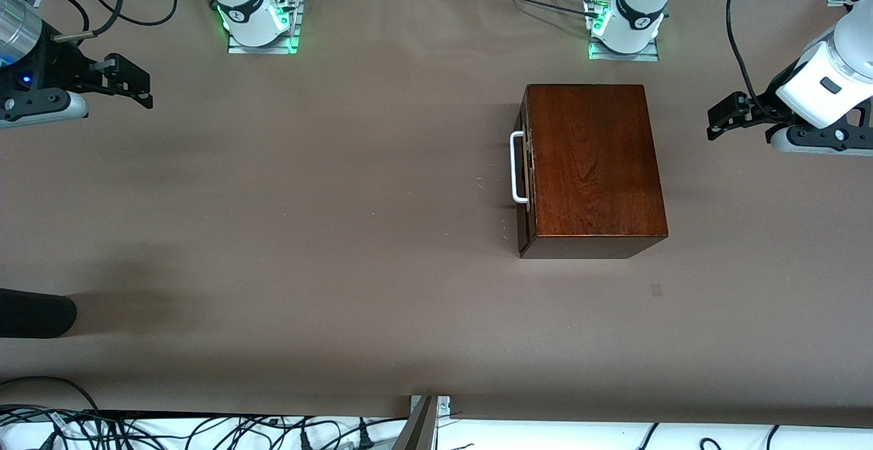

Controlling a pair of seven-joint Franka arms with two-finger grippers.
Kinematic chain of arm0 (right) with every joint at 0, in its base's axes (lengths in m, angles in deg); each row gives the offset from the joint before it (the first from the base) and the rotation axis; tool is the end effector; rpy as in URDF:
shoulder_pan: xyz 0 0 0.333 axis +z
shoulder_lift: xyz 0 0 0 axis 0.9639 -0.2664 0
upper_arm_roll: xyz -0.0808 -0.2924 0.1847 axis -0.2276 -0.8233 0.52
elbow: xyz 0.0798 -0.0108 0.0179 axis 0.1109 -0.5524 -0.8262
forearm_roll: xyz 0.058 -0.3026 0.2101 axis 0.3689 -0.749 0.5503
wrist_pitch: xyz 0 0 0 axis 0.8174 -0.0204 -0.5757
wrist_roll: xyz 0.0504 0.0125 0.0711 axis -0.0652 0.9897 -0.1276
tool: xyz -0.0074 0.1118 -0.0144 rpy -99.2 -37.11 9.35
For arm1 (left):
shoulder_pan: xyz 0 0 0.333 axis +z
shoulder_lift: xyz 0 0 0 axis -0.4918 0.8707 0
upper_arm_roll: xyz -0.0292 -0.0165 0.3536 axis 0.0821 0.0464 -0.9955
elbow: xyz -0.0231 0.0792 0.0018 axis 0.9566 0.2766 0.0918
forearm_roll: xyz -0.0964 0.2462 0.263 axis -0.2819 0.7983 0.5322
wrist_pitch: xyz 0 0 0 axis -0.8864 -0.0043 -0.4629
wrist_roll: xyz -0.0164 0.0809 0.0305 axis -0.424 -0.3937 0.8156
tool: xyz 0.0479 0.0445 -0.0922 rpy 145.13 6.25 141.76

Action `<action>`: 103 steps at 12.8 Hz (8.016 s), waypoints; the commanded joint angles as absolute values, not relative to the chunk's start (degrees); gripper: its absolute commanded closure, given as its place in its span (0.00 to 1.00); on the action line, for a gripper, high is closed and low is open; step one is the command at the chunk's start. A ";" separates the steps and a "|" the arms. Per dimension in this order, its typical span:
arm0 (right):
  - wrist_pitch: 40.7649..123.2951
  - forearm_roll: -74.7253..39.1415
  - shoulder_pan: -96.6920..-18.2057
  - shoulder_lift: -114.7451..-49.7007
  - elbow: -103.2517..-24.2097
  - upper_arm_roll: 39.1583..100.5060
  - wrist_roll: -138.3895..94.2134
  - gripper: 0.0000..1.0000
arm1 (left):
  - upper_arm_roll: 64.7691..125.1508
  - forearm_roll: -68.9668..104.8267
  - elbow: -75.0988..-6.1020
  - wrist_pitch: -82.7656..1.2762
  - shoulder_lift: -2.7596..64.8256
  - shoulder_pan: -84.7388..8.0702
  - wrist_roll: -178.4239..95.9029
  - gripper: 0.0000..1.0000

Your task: Open drawer, take yellow block, close drawer

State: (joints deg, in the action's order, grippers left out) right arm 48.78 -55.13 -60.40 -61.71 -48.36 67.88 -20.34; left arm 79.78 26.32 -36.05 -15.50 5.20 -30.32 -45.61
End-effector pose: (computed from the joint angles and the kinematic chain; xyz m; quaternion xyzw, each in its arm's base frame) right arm 0.5343 0.0647 0.6693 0.9955 0.0870 -0.0373 0.0080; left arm 0.5309 -0.0375 0.6228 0.9995 -0.0155 -0.0275 0.0038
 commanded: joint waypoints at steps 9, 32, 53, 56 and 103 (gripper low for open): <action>47.27 -56.13 -60.75 -61.31 -48.20 68.25 -19.96 0.00 | 97.43 26.13 -31.86 -15.24 12.25 -30.87 -36.32 0.00; 44.81 -56.57 -60.66 -60.78 -47.59 68.42 -20.40 0.00 | 102.30 49.86 -35.81 -30.28 37.58 -50.03 1.42 0.00; 45.69 -52.54 -58.81 -62.36 -47.77 68.78 -21.19 0.00 | 102.21 49.07 -18.94 -42.50 50.68 -59.34 15.92 0.00; 46.30 -52.00 -58.29 -62.54 -47.59 68.78 -21.19 0.00 | 102.30 49.24 -18.93 -41.89 49.89 -59.34 15.66 0.00; 82.16 -62.02 -17.15 -105.78 -28.08 74.14 -46.85 0.00 | 77.95 28.94 -37.04 -21.40 4.62 -30.60 -53.34 0.00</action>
